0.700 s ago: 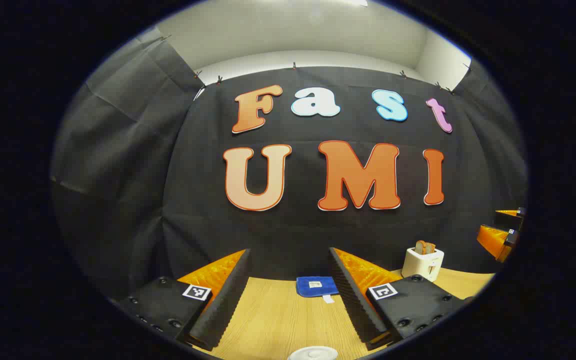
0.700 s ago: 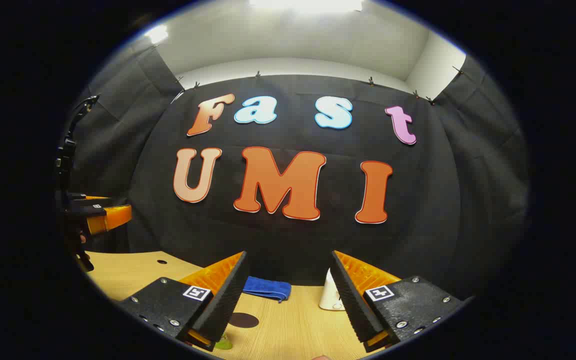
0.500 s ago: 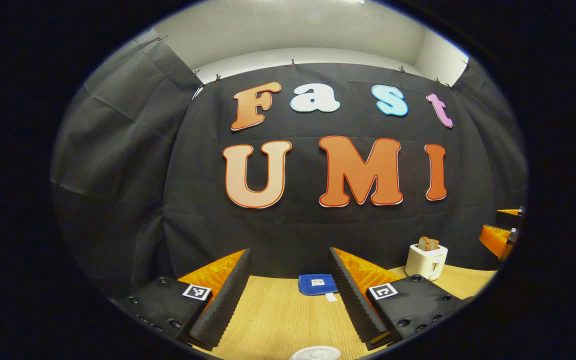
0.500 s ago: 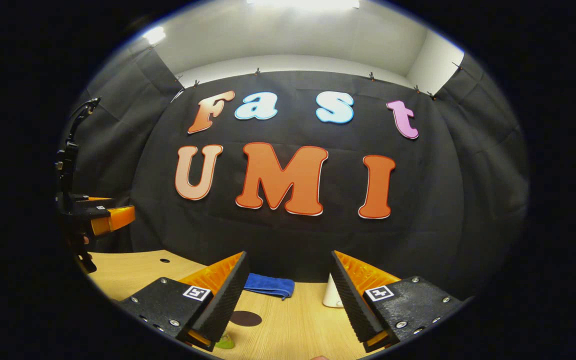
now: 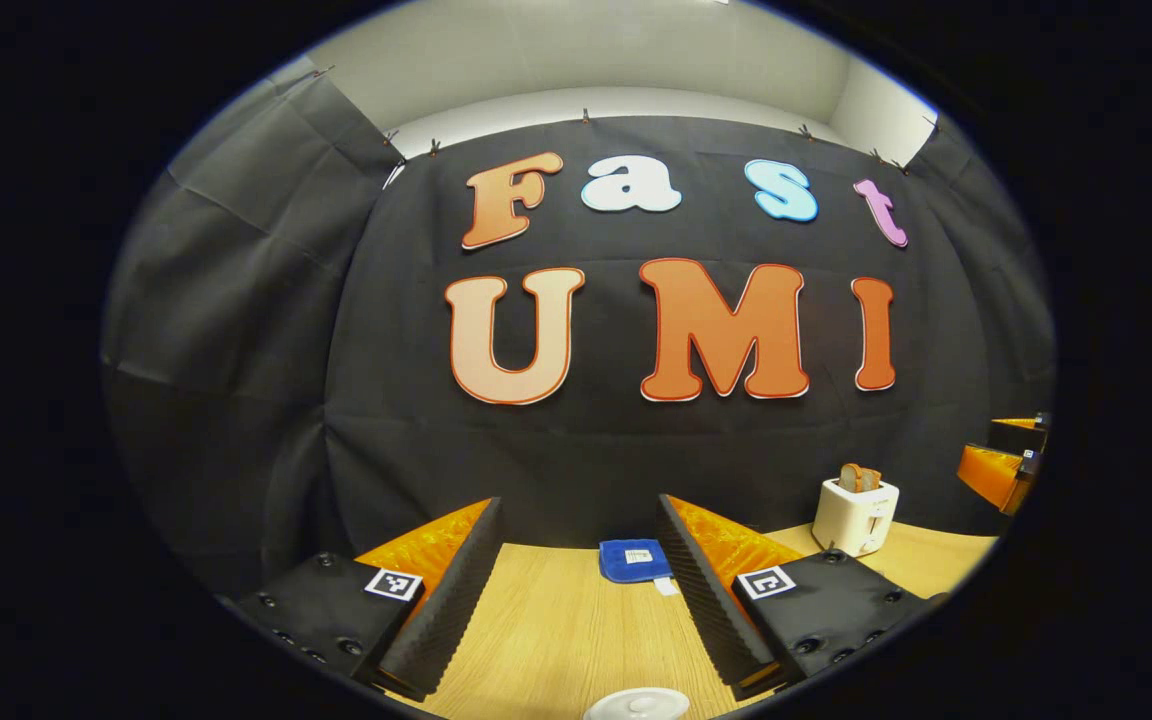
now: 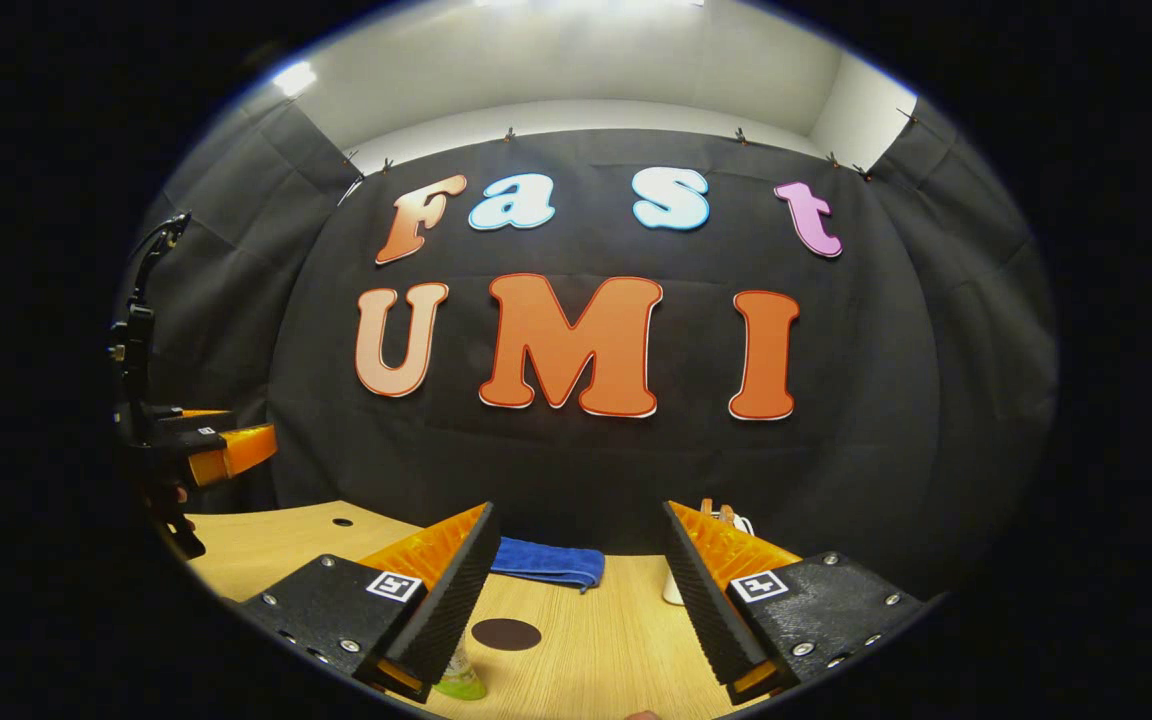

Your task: Open the teacup lid with one hand, grasp the water bottle and pour water into the teacup with the other hand; after pouring, place the water bottle on the coaster and then close the teacup lid.

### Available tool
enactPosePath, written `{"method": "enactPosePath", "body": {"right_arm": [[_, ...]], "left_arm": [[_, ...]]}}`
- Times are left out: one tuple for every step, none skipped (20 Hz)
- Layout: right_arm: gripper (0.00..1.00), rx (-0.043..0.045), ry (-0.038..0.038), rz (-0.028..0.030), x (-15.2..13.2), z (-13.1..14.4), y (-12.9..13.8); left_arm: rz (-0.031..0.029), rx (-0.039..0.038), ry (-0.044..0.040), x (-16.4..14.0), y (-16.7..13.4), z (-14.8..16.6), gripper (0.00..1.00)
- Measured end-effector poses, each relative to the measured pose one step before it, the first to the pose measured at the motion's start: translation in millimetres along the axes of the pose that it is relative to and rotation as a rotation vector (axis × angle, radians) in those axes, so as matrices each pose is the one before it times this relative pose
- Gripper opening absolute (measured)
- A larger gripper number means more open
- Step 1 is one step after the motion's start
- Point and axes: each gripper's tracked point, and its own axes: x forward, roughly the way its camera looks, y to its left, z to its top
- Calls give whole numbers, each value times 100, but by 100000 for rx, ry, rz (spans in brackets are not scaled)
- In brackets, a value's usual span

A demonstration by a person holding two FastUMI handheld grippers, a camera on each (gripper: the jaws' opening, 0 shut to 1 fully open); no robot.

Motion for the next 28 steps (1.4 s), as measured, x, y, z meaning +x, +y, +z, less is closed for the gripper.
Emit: {"method": "enactPosePath", "body": {"right_arm": [[96, 275, 557, 777, 68, -158, 252], [96, 265, 289, 290, 68, -26, 112], [96, 33, 167, 81, -57, -29, -17], [96, -109, 6, -212, 40, -15, -43], [96, -151, 36, -74, 76, 7, 55], [96, -76, -18, 24, 52, -60, -49], [96, 91, 106, -19, 6, -59, 98], [96, 177, 108, 130, 49, -81, 5], [96, 216, 114, -48, -70, -182, -73], [96, 306, 138, -99, -112, -177, -106], [96, 440, 639, 21, 41, -347, -124], [96, 674, 606, 352, -29, -252, -58], [96, 839, 648, 450, 0, -223, 20], [96, 1019, 562, 839, -96, -341, 113], [96, 846, 658, 1062, -27, -297, 183], [96, 807, 1360, 1854, -136, -515, 251], [96, 1030, 686, 1478, -51, -429, 268], [96, 1057, 386, 1291, -219, -247, 67], [96, 505, -116, 1682, -241, -152, 174], [96, 370, -126, 1549, -155, -169, 383], [96, 291, 0, 1371, -159, -265, 238], [96, 51, 526, 690, 103, -428, 179], [96, -150, 1146, 178, -108, -594, -33], [96, -211, 1187, 783, -121, -627, 169], [96, -239, 1514, 953, -63, -696, 216], [96, -251, 884, 1404, -18, -505, 406], [96, -422, 702, 1041, -41, -390, 260], [96, -689, 575, 1170, -56, -122, 170]], "left_arm": [[22, 170, -165, -19, 171, -21, 99], [243, -40, -199, 80, 135, 144, 96], [67, 247, -338, -51, 84, 153, 96], [44, 121, 97, -57, -72, -105, 99], [-258, 4, 227, 25, -107, -136, 99], [-280, -58, 378, -6, -92, -130, 99], [-308, -127, 440, 92, -10, -73, 99], [-259, -210, 311, -30, -60, -134, 99], [-345, -417, 296, 33, -13, -115, 96], [-562, -518, 393, -9, -162, -173, 99], [-579, -381, 616, 34, -12, -317, 96], [-267, -339, 739, 26, 6, -354, 96], [-224, -270, 635, -120, 38, -331, 96], [-180, -452, 575, -94, 78, -236, 99], [-300, -584, 607, -45, 0, -354, 99], [-885, -518, 556, -91, -140, -369, 99], [-1721, -732, 104, -93, -361, -433, 96], [-1582, -395, 940, -97, -361, -405, 99], [-757, 144, 843, -122, -98, -626, 99], [-477, 355, 760, -152, 55, -418, 96], [-532, 316, 1167, -46, -104, -657, 99], [-1247, -302, 1693, -91, -298, -788, 99], [-1634, -672, 2843, 8, -394, -1151, 96], [-1177, -563, 2813, -10, -263, -1166, 96], [-968, 124, 2483, -188, -154, -789, 98], [-112, 340, 1987, 57, -6, -840, 99], [-232, 692, 1742, -41, 126, -706, 97], [-166, 822, 1716, -120, 17, -742, 97]]}}
